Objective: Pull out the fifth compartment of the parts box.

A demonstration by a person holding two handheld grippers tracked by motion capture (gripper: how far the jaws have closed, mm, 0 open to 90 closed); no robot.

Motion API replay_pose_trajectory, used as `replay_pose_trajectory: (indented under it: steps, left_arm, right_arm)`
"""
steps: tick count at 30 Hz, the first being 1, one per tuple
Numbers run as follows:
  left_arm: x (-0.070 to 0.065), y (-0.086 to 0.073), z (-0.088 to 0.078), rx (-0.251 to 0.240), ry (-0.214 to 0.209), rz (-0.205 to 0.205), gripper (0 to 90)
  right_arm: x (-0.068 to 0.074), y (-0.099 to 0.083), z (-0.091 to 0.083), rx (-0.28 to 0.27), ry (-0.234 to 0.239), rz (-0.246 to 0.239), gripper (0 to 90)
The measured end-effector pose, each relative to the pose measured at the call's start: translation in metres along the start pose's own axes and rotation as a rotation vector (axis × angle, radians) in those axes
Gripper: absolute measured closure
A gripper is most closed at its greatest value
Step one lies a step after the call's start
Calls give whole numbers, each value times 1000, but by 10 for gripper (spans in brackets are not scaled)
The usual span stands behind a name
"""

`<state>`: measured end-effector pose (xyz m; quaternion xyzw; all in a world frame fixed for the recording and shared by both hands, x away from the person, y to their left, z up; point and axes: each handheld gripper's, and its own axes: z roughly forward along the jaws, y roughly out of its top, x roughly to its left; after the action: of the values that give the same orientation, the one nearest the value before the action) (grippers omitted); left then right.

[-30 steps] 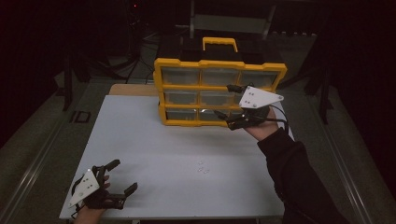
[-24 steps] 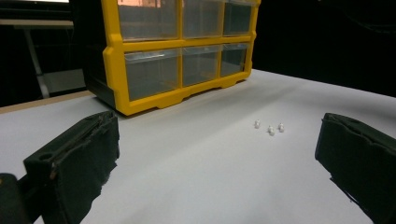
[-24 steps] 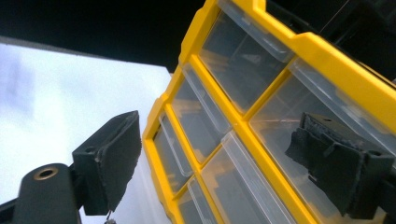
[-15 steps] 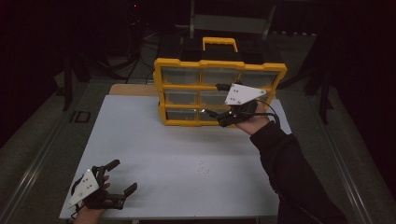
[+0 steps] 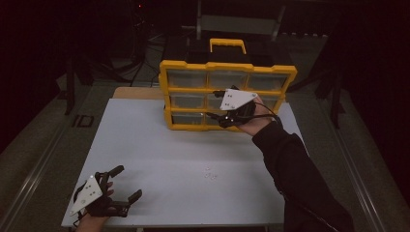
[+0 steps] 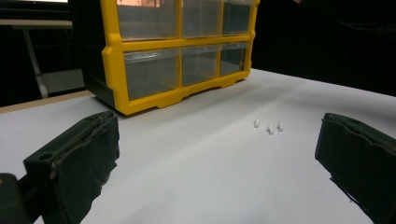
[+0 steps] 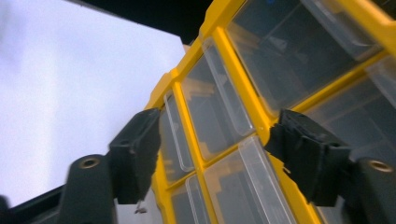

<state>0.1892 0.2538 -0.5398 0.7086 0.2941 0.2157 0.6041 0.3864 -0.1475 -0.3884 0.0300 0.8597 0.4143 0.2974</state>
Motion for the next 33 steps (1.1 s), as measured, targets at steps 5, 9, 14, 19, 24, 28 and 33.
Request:
replay_pose_trajectory:
  steps: [5,9,14,19,24,28,33]
  left_arm:
    - [0,0,0,1,-1,0,0]
    - [0,0,0,1,-4,1,0]
    - [0,0,0,2,-8,-1,0]
    - [0,-1,0,2,-10,0,0]
    - [1,-1,0,1,-11,-2,0]
    - [1,-1,0,1,-12,-2,0]
    - [1,-1,0,2,-13,-3,0]
  right_arm:
    - [3,0,8,42,4,-45,382]
    - [0,-2,16,64,-10,-82,427]
    - [-6,-5,22,98,-38,-151,467]
    - [-11,-8,26,110,-33,-221,531]
    - [-13,-10,31,120,-31,-298,582]
    - [-14,-13,33,124,-44,-355,624]
    - [-16,-15,34,142,-62,-404,650]
